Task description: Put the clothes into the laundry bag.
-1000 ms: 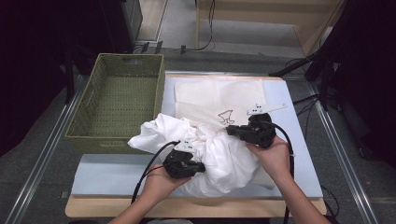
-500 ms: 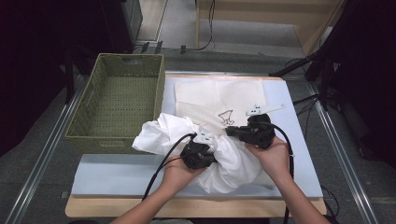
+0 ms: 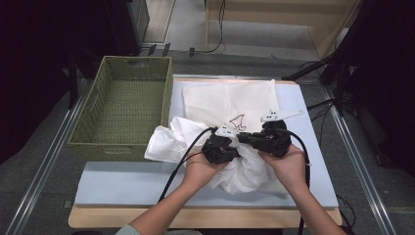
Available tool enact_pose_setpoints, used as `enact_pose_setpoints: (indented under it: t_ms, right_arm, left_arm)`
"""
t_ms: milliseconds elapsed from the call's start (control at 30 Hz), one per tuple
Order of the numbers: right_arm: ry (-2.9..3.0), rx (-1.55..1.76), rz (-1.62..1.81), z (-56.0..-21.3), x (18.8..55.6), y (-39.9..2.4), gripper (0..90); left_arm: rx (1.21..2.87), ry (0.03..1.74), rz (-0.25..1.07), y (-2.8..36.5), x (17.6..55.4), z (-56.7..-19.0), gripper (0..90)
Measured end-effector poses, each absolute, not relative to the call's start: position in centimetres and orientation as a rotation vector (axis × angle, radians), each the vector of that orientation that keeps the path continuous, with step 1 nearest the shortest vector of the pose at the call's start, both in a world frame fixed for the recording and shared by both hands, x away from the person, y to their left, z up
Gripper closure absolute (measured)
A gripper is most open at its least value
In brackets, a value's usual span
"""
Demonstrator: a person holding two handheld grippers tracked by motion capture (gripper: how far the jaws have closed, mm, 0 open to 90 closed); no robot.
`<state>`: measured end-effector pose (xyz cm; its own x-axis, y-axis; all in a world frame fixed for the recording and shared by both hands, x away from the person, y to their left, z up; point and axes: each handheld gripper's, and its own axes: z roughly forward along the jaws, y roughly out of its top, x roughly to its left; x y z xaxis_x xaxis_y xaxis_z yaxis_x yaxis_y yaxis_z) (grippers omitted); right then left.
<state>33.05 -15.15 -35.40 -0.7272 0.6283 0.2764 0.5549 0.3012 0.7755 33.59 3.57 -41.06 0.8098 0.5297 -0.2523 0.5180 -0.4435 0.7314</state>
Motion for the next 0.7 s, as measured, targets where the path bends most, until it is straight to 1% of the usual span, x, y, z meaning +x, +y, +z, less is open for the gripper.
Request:
enact_pose_setpoints:
  t_ms: [100, 200, 267, 400, 533, 700]
  right_arm:
    - [2.476, 1.133, 1.456, -35.4, 33.1, -15.4, 88.8]
    - [2.483, 1.141, 1.458, -35.7, 33.3, -15.5, 88.8]
    - [2.488, 1.14, 1.45, -35.9, 33.3, -15.5, 88.7]
    - [2.488, 1.132, 1.419, -36.2, 33.5, -15.5, 88.5]
    - [2.499, 1.134, 1.407, -36.4, 33.7, -15.5, 88.4]
    - [2.504, 1.136, 1.397, -36.5, 33.7, -15.5, 88.4]
  left_arm:
    - [2.075, 0.795, -0.033, 3.3, 34.4, -41.3, 90.0]
    - [2.096, 0.786, -0.031, 3.0, 34.9, -42.1, 90.0]
    - [2.106, 0.782, -0.06, 3.0, 35.0, -42.4, 90.0]
    - [2.125, 0.767, -0.084, 3.3, 34.7, -42.0, 89.6]
    - [2.141, 0.746, -0.111, 3.8, 34.2, -41.4, 86.3]
    - [2.174, 0.709, -0.108, 4.9, 33.1, -40.2, 86.4]
